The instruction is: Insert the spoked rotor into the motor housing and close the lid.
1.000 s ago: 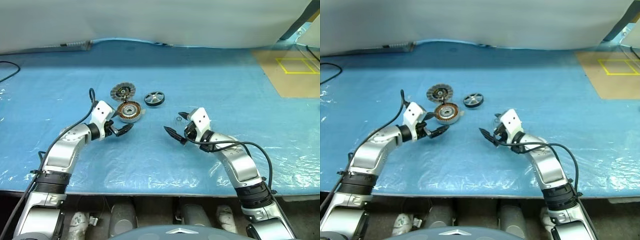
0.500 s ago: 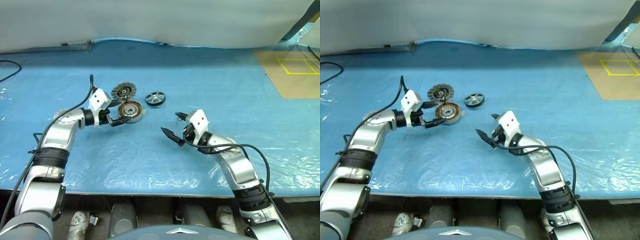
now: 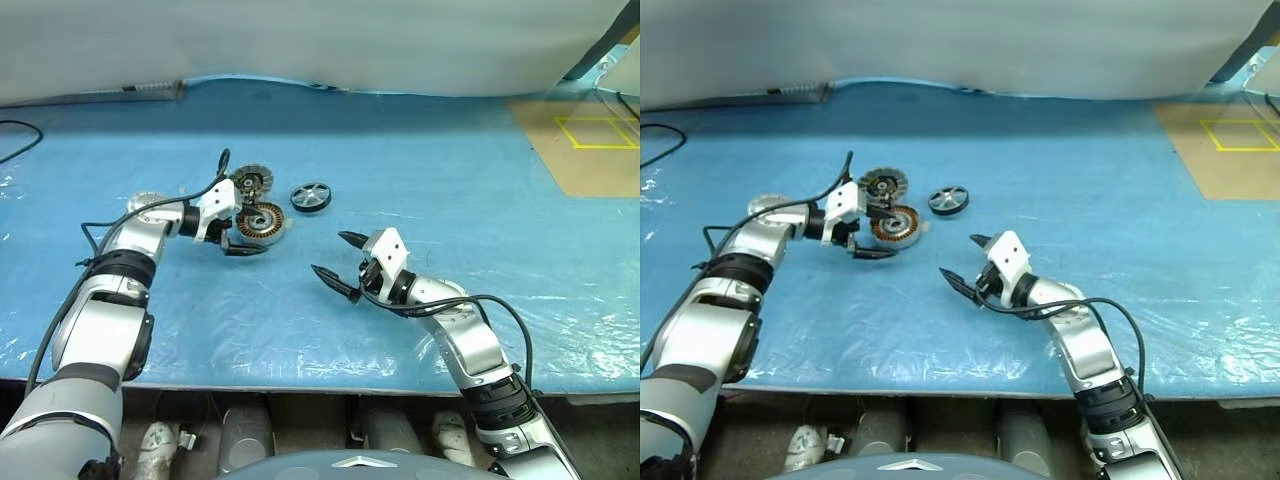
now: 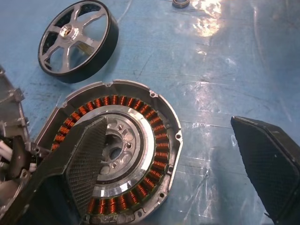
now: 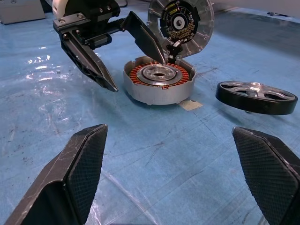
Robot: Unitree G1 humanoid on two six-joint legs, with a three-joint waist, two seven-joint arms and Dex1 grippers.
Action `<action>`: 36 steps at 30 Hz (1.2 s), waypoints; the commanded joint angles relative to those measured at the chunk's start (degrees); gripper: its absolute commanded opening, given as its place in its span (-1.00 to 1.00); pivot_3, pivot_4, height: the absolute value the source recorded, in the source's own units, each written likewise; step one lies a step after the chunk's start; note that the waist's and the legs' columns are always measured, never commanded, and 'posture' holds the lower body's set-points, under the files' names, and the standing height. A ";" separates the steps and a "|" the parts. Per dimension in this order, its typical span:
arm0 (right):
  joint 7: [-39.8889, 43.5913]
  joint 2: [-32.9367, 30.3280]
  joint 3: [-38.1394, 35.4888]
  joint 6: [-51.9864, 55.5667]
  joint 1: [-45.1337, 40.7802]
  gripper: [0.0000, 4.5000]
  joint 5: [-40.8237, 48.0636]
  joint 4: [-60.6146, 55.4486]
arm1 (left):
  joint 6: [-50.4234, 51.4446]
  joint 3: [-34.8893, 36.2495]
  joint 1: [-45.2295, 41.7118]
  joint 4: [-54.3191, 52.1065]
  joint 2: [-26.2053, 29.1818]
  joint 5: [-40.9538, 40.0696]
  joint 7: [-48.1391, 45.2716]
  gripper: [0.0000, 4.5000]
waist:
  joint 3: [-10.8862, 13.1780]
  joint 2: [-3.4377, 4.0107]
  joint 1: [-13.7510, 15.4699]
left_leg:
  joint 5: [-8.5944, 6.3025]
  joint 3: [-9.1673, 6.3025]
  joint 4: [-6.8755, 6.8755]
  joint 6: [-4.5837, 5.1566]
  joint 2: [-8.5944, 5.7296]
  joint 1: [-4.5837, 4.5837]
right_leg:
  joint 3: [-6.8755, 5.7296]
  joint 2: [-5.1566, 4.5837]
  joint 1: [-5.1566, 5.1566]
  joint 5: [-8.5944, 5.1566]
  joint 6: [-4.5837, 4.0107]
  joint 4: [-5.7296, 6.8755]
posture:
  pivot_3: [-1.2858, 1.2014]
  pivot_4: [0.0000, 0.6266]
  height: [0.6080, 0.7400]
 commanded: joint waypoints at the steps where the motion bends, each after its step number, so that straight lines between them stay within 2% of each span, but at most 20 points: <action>1: -0.67 0.47 0.30 -1.01 -0.23 1.00 -0.32 -1.01 | -3.30 -0.21 -3.64 2.67 -0.08 1.47 -2.00 0.99 | 0.00 -0.01 0.08 | 0.00 0.00 0.00 0.00 0.00 0.00 | 0.00 0.00 0.00 0.00 0.00 0.00 | 0.03 -0.52 1.00; 14: -2.34 1.35 0.37 -1.07 -0.16 1.00 -0.98 -0.44 | -3.61 -1.09 -7.23 7.07 1.20 6.74 -4.37 0.99 | 0.01 -0.02 1.05 | 0.00 0.00 -0.02 -0.01 0.00 0.00 | 0.00 0.00 0.00 0.00 0.00 0.00 | 0.03 -0.52 1.00; 20: -2.58 1.88 0.43 -1.31 -0.48 1.00 -1.23 0.11 | -4.19 -1.50 -7.96 8.25 0.15 8.99 -0.22 0.99 | 0.02 -0.03 1.09 | 0.00 -0.01 -0.02 -0.01 0.00 0.01 | -0.01 -0.01 0.00 0.00 0.00 0.00 | 0.03 -0.52 1.00; 31: -3.04 2.14 0.64 -1.82 -1.34 1.00 -1.55 1.22 | -3.80 -1.89 -8.76 9.19 -1.42 11.02 1.94 0.99 | 0.03 -0.05 1.10 | 0.00 -0.01 -0.02 -0.01 0.00 0.00 | -0.01 -0.01 0.00 0.01 0.01 0.00 | 0.03 -0.52 1.00; 36: -3.16 2.26 0.68 -2.14 -1.80 1.00 -1.69 1.87 | -3.42 -4.14 -9.05 9.70 -1.83 14.25 3.89 0.99 | 0.03 -0.06 1.13 | 0.00 -0.02 -0.02 -0.01 0.00 0.00 | -0.02 -0.01 0.00 0.01 0.01 0.00 | 0.03 -0.52 1.00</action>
